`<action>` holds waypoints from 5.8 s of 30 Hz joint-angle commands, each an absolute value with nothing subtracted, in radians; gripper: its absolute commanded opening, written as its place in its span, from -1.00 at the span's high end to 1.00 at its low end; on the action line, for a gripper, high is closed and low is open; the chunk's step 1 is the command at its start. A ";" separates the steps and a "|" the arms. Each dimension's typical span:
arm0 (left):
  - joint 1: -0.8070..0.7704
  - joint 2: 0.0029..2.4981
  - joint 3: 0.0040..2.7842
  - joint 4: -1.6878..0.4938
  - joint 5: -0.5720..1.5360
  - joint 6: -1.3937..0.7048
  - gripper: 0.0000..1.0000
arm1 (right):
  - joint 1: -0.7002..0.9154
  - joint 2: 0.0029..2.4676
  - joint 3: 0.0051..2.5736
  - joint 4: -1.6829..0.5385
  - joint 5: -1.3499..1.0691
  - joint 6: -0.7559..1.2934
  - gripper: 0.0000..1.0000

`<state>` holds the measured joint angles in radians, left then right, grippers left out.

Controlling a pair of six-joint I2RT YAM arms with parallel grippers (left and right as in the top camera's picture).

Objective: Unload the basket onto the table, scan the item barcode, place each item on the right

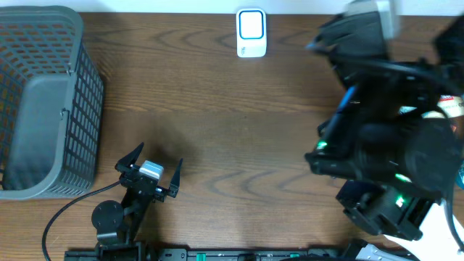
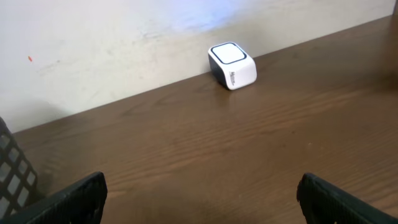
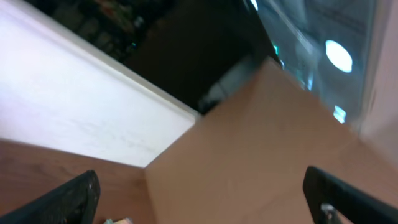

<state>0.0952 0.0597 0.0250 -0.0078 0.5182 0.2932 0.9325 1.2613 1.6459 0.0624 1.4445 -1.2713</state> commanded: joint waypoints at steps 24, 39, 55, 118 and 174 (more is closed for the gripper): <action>0.091 0.056 0.004 -0.041 0.531 0.306 -0.96 | 0.957 1.344 1.640 -1.336 0.852 0.379 -0.98; 0.091 0.056 0.004 -0.041 0.531 0.306 -0.95 | 0.586 1.200 1.331 -0.565 0.339 0.262 -0.99; 0.091 0.056 0.004 -0.041 0.532 0.306 -0.96 | 0.216 0.340 0.378 0.064 0.084 0.215 -0.98; 0.091 0.056 0.004 -0.041 0.531 0.306 -0.96 | -0.125 0.006 0.006 -0.075 0.013 0.096 -0.99; -0.017 0.002 0.004 -0.074 -0.012 -0.019 -0.95 | -0.125 0.006 0.006 -0.075 0.013 0.096 -0.98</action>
<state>-0.0135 0.0109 0.0212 -0.0338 0.0231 -0.0261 -0.1146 0.0120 0.0067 -0.0708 0.0151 0.1093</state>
